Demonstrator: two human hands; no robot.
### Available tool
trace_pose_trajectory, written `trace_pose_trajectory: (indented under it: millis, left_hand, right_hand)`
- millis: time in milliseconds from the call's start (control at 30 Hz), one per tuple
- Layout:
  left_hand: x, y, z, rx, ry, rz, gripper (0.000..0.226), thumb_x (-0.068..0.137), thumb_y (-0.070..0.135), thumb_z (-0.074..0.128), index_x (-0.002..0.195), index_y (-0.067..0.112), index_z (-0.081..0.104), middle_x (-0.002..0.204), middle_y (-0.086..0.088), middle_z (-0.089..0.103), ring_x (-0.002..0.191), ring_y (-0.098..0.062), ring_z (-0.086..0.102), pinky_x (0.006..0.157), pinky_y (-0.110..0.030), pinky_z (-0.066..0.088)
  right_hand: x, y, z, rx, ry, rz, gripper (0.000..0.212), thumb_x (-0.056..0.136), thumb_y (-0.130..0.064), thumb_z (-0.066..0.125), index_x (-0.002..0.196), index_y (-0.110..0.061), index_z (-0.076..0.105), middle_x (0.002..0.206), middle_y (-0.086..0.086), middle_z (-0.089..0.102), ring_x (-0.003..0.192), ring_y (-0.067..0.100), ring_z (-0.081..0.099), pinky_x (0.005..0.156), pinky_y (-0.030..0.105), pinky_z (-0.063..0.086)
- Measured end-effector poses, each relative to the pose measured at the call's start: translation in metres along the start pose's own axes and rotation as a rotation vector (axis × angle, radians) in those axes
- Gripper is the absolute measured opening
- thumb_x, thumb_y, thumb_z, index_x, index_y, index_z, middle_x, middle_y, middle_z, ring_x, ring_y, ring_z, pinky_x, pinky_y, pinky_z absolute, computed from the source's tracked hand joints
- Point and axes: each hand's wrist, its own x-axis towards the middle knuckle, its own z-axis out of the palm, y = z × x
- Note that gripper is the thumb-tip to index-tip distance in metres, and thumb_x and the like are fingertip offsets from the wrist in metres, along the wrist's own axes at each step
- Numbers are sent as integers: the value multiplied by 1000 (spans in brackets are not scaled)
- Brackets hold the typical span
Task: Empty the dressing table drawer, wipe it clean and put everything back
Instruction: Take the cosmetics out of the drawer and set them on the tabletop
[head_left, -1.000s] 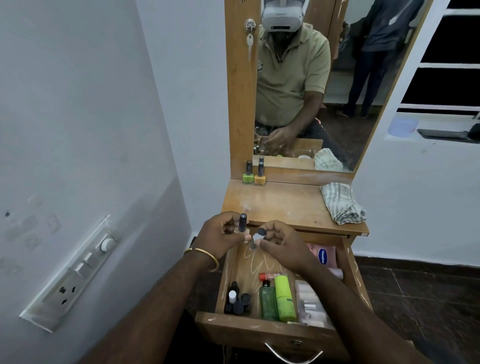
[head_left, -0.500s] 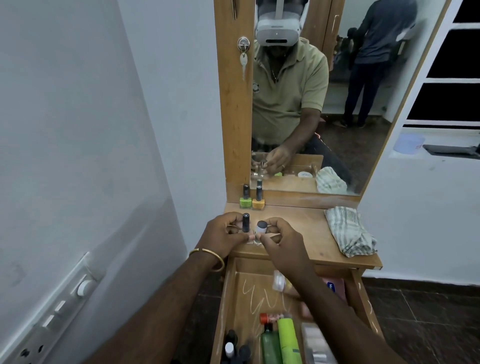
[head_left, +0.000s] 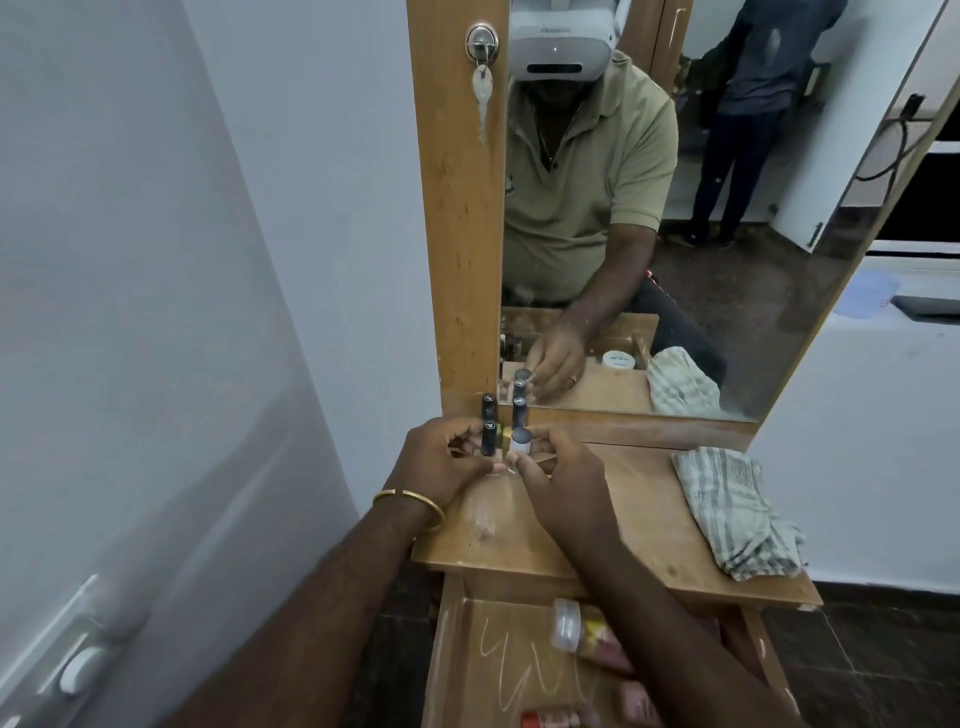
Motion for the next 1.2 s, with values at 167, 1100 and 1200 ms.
trace_pose_trajectory:
  millis: [167,1100,1200]
  left_hand:
    - [7,-9,5,38,58,33,26,65,22,88,85,27,73,76,9,62,71,-9,54,64,-13,43]
    - [-52,37,-19,240,107,-1,50,73,31,83,117,21,63,122,2,60,112,-15,53,92,-24,39]
    - [-81,41,-26,303,77,26,44,76,31,80,115,15,65,120,-3,62,116,-19,53,99,-29,41]
  right_hand:
    - [5,6,8,-16,17,11,26,85,-27,73,109,-23,67,98,-9,69,90,8,63,78,30,53]
    - [-40,-43,-32,44,12,23,44,76,-12,82,106,-29,54,96,-9,59,78,0,60,65,17,48]
    - [-68,-48,-39,22,-69,32,40,76,-15,81,98,-33,53,98,-10,58,78,7,63,69,27,52]
